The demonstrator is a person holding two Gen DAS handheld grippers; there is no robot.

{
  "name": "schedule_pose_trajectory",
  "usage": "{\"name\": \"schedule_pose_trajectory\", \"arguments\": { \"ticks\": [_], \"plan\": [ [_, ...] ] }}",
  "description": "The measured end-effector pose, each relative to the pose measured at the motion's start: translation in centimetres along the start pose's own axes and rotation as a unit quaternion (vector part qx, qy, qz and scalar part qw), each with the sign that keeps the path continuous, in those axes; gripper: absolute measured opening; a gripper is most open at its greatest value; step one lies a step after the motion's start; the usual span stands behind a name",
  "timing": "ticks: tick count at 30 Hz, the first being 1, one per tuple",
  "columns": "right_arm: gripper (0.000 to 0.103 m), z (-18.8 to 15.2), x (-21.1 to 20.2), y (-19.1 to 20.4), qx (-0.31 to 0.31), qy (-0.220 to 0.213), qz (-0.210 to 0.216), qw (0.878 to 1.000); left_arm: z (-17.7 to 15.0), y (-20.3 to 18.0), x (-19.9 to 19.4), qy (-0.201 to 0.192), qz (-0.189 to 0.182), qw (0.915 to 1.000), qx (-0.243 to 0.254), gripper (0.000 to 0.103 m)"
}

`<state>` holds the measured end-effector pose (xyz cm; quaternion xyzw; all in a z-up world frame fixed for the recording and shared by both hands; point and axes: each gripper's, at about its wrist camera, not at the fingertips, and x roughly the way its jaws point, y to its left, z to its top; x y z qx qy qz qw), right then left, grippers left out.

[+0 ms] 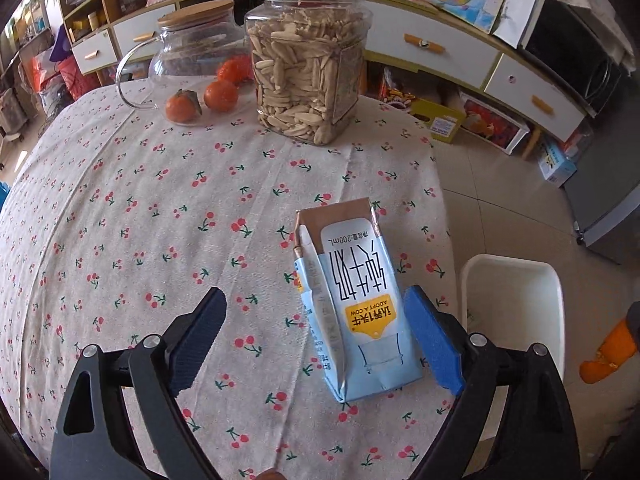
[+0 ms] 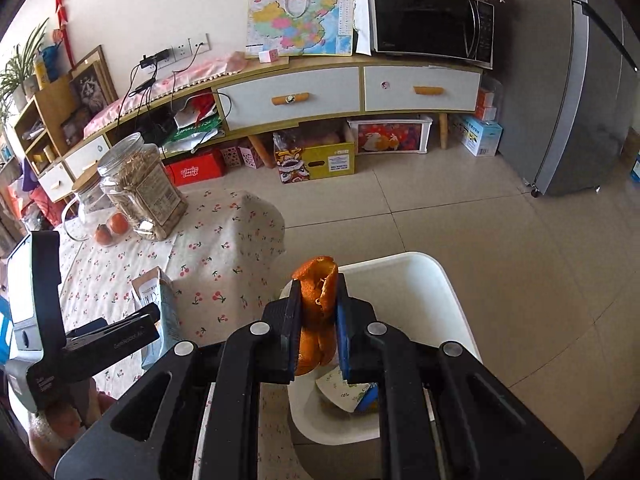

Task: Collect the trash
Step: 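Grasp the blue milk carton with the left gripper while the right gripper holds the orange peel, then carry the orange peel and milk carton over the white bin and open both grippers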

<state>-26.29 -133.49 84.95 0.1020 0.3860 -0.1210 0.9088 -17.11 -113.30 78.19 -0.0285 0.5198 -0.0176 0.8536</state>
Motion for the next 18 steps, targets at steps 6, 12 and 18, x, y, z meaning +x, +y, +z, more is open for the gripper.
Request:
{"name": "schedule_pose_trajectory", "arguments": {
  "ticks": [6,12,18],
  "plan": [
    [0.014,0.2,0.6,-2.0,0.02,0.006,-0.001,1.0,-0.1,-1.6,2.7,0.032,0.018,0.9992,-0.013,0.088],
    [0.014,0.2,0.8,-3.1,0.031,0.011,0.003,0.999,-0.2,-1.7,3.6,0.051,0.008,0.9986,-0.014,0.059],
    [0.014,0.2,0.4,-4.2,0.039,0.007,0.006,0.999,-0.4,-1.8,2.5,0.032,0.007,0.9994,-0.006,0.058]
  ]
}}
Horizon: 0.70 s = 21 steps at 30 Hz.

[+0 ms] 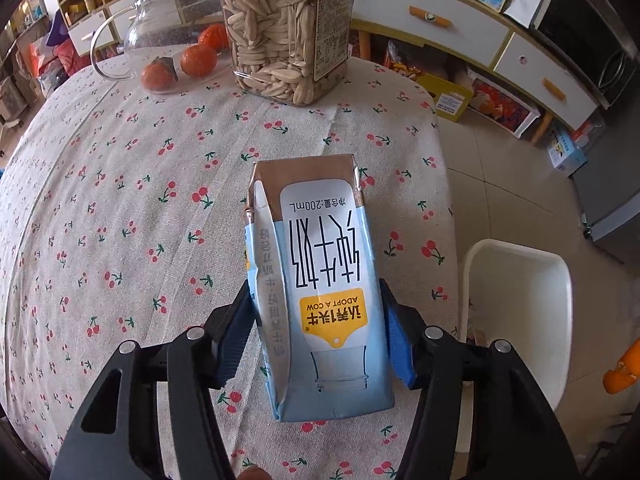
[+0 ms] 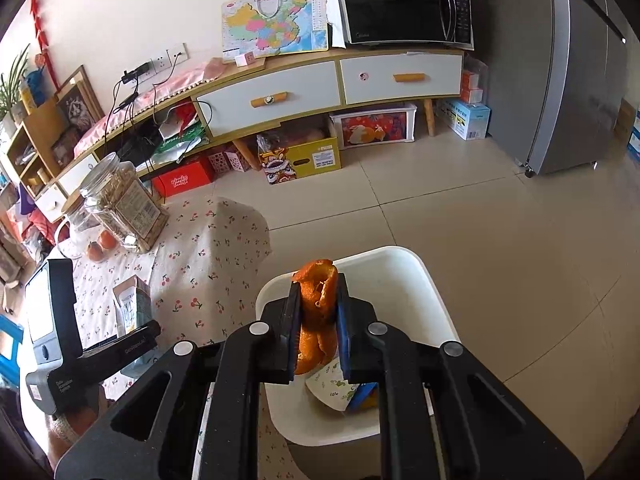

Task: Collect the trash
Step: 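Carry the orange peel and milk carton over the white bin and open both grippers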

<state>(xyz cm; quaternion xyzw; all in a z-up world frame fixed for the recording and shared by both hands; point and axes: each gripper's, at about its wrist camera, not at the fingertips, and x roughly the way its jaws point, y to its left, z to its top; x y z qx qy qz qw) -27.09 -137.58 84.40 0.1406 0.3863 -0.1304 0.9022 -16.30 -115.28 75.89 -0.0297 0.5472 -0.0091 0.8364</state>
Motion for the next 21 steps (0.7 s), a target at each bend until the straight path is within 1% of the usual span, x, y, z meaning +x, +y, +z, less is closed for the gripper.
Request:
{"name": "schedule_pose_trajectory", "arguments": {
  "ticks": [4,10,14,19,20,21],
  "plan": [
    [0.015,-0.1,-0.3,-0.3,0.003,-0.002,0.0,1.0,-0.3,-0.5,-2.1,-0.034,0.003,0.9991,0.023,0.058],
    [0.015,0.1,-0.6,-0.7,0.005,-0.007,-0.005,1.0,-0.7,-1.9,-5.7,-0.088,0.0,0.9946,0.056,0.058],
    [0.015,0.2,-0.6,-1.5,0.01,-0.01,-0.015,1.0,-0.9,-3.2,-7.4,-0.108,-0.013,0.9914,0.072,0.058],
    [0.015,0.3,-0.1,-2.6,0.014,-0.009,-0.036,0.999,-1.3,-4.9,-8.9,-0.123,-0.033,0.9877,0.09,0.058],
    [0.018,0.3,0.2,-2.9,0.015,-0.006,-0.04,0.999,-1.4,-5.4,-9.1,-0.126,-0.036,0.9869,0.094,0.058],
    [0.025,0.3,0.5,-3.2,0.017,-0.004,-0.046,0.999,-1.5,-5.9,-9.3,-0.129,-0.04,0.9859,0.099,0.058]
  ]
}}
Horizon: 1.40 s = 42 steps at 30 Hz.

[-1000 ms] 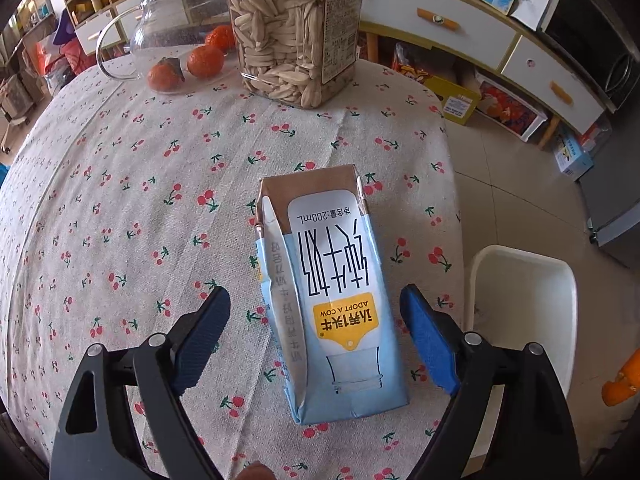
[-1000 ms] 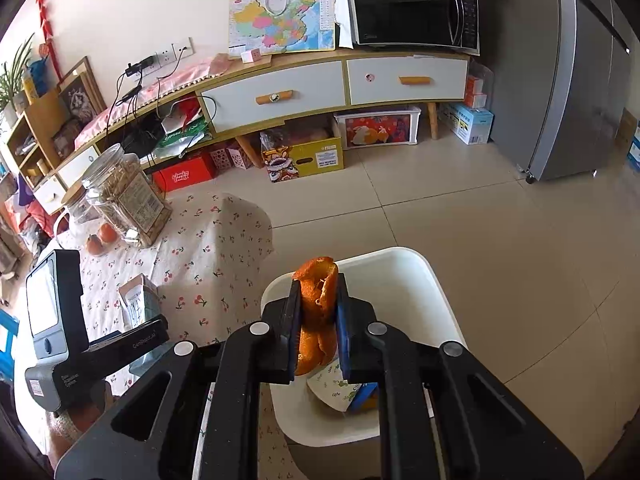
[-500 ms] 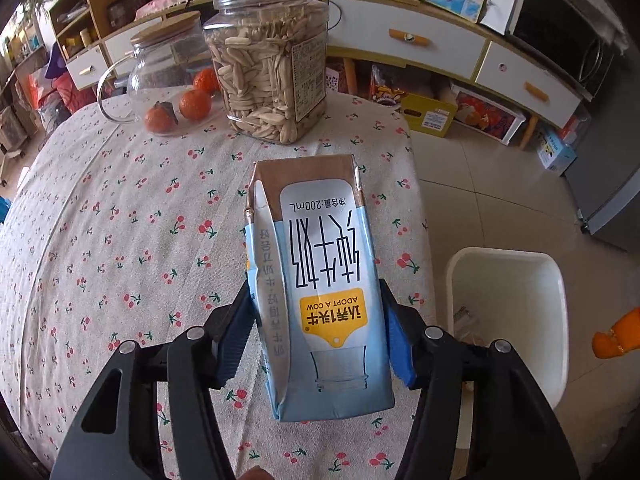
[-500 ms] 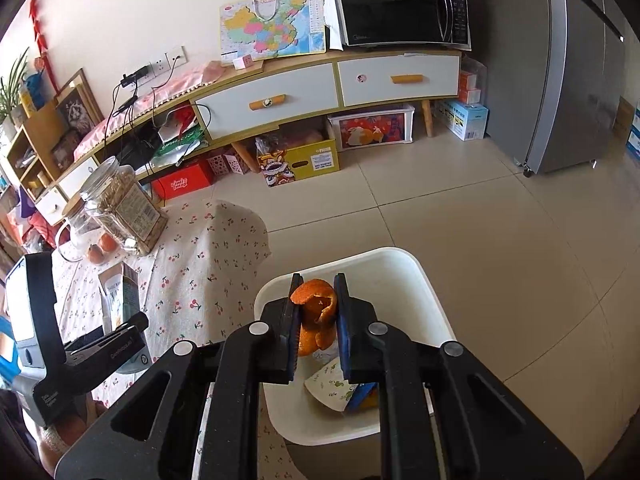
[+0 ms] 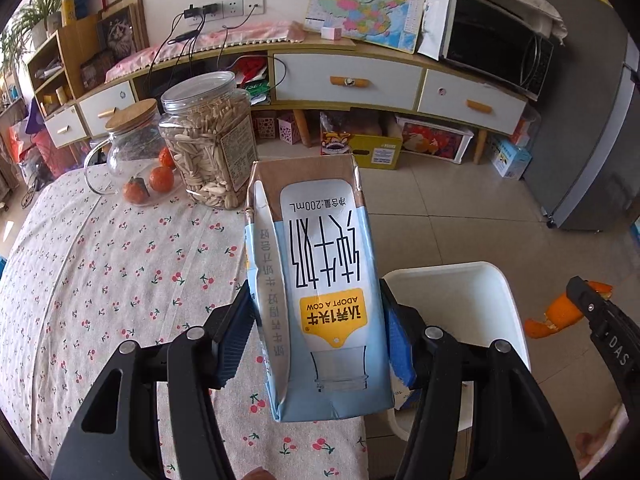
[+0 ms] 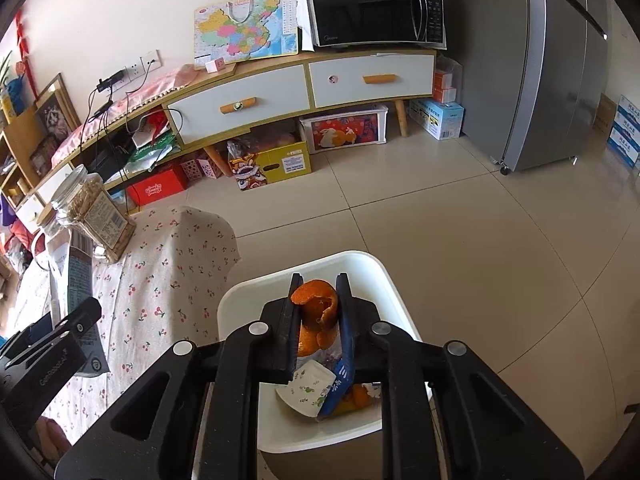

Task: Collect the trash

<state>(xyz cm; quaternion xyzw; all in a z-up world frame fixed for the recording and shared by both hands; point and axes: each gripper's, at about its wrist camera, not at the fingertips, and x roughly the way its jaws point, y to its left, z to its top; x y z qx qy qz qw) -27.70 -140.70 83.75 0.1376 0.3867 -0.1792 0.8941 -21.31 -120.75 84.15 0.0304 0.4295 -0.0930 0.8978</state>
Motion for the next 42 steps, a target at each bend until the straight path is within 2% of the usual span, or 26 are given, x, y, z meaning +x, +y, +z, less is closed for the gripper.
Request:
{"name": "schedule_pose_trajectory", "arguments": {
  "ticks": [1,2,5,8,11,15,19,22,25,27,29,33,37,39,42],
  "plan": [
    [0.036,0.0,0.2,-0.4,0.004,0.001,-0.006,1.0,0.0,-0.5,-0.2,-0.003,-0.004,1.0,0.004,0.058],
    [0.055,0.0,0.3,-0.8,0.011,-0.002,-0.013,1.0,0.0,-1.1,-0.5,-0.005,-0.008,0.9999,0.009,0.058],
    [0.059,0.3,0.0,-2.2,0.031,-0.013,-0.037,0.999,0.1,-2.4,-0.8,-0.01,-0.02,0.9995,0.023,0.058],
    [0.069,0.4,-0.5,-3.8,0.049,-0.031,-0.073,0.996,0.3,-4.1,-1.0,-0.013,-0.032,0.9988,0.036,0.058],
    [0.075,0.5,-0.8,-5.6,0.069,-0.04,-0.095,0.992,0.4,-5.9,-1.2,-0.016,-0.044,0.9976,0.051,0.058],
    [0.089,0.5,-1.4,-7.8,0.095,-0.055,-0.135,0.985,0.3,-8.3,-1.4,-0.018,-0.06,0.9955,0.071,0.058],
    [0.095,0.4,-1.8,-10.1,0.118,-0.06,-0.165,0.977,0.3,-10.7,-1.3,-0.018,-0.074,0.9931,0.089,0.058],
    [0.096,0.3,-1.8,-11.5,0.125,-0.06,-0.18,0.974,0.4,-12.3,-1.1,-0.015,-0.09,0.9905,0.103,0.059],
    [0.096,0.3,-1.8,-12.2,0.12,-0.061,-0.195,0.971,0.6,-13.5,-1.4,-0.017,-0.103,0.9889,0.106,0.079],
    [0.096,0.2,-2.0,-12.4,0.12,-0.062,-0.206,0.969,0.7,-13.9,-1.9,-0.02,-0.11,0.988,0.107,0.08],
    [0.096,0.2,-2.4,-12.1,0.123,-0.063,-0.2,0.97,0.6,-14.0,-2.5,-0.027,-0.099,0.9885,0.111,0.085],
    [0.096,0.2,-4.7,-10.1,0.103,-0.084,-0.185,0.974,0.3,-12.5,-4.8,-0.069,-0.056,0.989,0.118,0.089],
    [0.096,-0.5,-8.0,-6.6,0.082,-0.122,-0.163,0.976,-0.4,-8.9,-7.6,-0.098,-0.042,0.9882,0.11,0.091],
    [0.096,-1.4,-9.6,-4.4,0.066,-0.138,-0.153,0.976,-1.0,-7.0,-8.9,-0.108,-0.032,0.9877,0.108,0.096],
    [0.096,-3.4,-11.5,-1.6,0.05,-0.15,-0.159,0.974,-2.3,-3.5,-10.2,-0.12,-0.021,0.9876,0.098,0.096]
  ]
}}
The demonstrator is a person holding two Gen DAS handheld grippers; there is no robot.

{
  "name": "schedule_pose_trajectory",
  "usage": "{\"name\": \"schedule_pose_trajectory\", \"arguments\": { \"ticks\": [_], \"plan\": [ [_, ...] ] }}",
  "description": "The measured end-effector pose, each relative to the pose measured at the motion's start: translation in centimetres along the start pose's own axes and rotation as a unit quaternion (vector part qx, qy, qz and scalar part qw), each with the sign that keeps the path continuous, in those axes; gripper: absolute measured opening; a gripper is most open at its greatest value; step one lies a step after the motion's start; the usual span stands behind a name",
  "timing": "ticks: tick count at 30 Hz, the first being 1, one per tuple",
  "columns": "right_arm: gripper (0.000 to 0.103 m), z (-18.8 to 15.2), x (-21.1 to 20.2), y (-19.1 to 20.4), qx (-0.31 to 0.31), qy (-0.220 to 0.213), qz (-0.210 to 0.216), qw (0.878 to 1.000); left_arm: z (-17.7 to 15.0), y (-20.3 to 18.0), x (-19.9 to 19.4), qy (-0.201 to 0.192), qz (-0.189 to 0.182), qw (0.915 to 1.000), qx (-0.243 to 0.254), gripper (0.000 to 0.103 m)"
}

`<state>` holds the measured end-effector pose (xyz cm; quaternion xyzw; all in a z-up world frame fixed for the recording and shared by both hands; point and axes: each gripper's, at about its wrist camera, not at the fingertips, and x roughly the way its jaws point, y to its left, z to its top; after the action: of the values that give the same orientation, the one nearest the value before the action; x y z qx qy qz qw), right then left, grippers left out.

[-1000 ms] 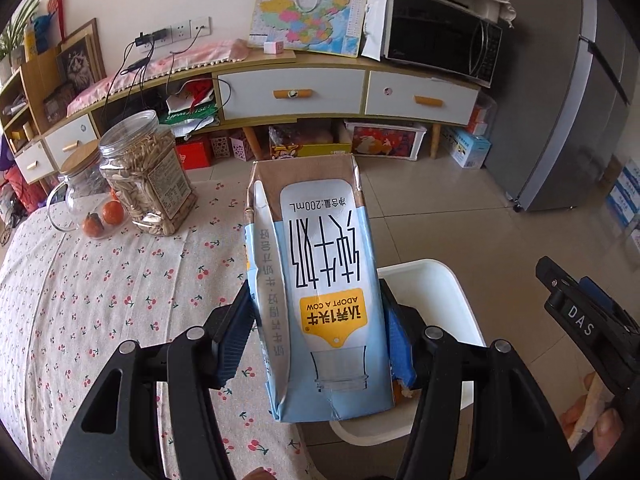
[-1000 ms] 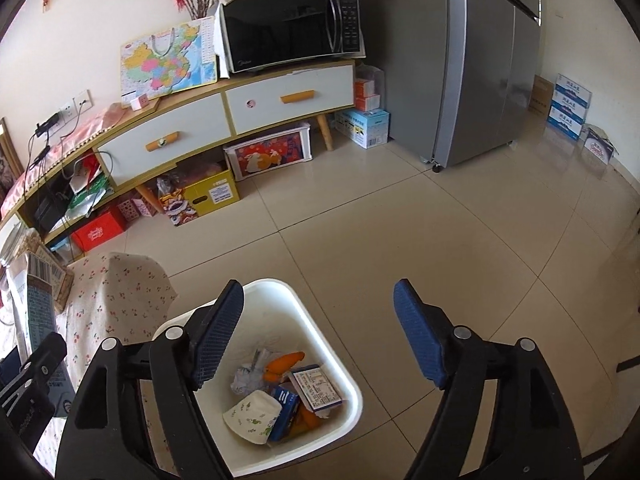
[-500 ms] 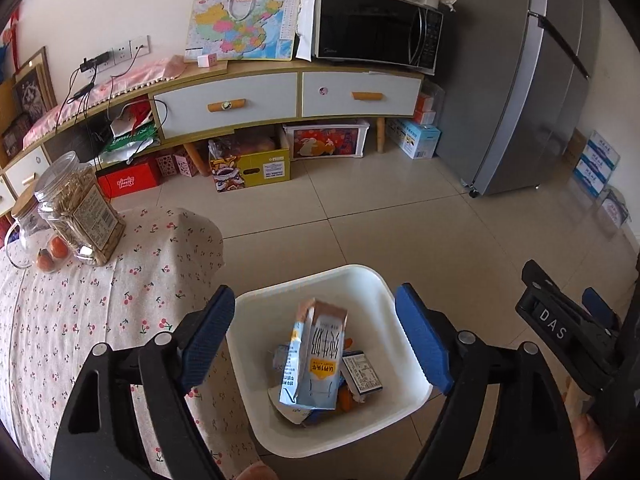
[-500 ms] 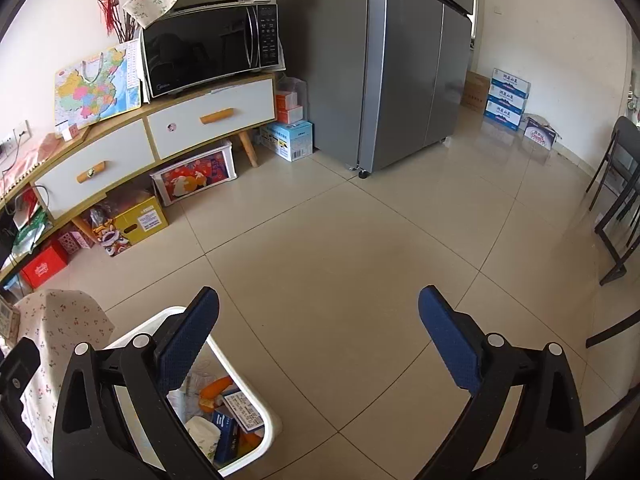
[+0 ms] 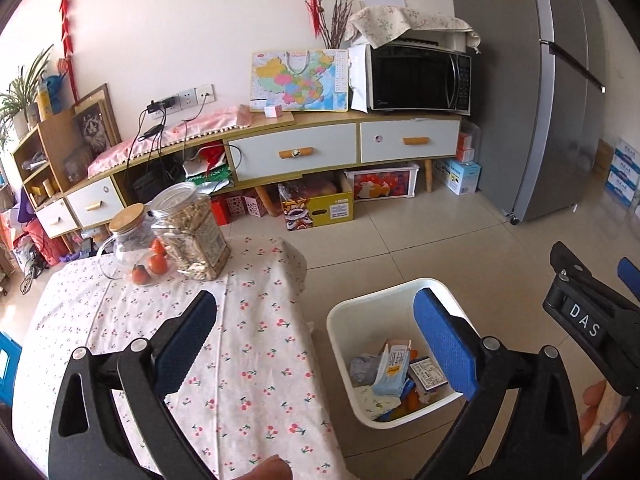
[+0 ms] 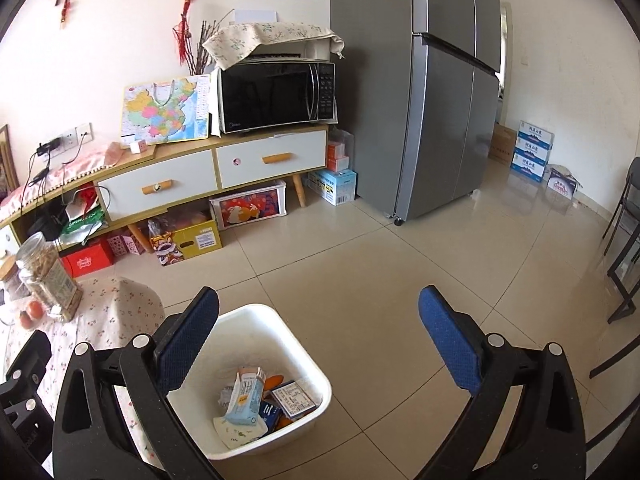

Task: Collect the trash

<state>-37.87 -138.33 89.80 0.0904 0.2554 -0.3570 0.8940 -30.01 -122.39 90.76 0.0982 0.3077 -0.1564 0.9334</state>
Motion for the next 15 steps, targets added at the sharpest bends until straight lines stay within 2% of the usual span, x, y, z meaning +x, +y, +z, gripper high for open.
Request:
{"name": "schedule_pose_trajectory", "arguments": {
  "ticks": [4,9,15],
  "plan": [
    [0.096,-2.6,-3.7,1.7,0.011,-0.02,0.041,0.999,-2.6,4.7,-1.9,0.001,0.009,0.9997,-0.024,0.096],
    [0.096,-6.1,-6.6,5.6,-0.024,-0.015,0.092,0.995,-6.5,10.3,-3.4,0.007,0.042,0.9986,-0.033,0.096],
    [0.096,-10.1,-9.3,10.3,-0.084,-0.017,0.111,0.99,-11.1,16.6,-4.2,0.029,0.045,0.9959,-0.073,0.096]
  ]
}}
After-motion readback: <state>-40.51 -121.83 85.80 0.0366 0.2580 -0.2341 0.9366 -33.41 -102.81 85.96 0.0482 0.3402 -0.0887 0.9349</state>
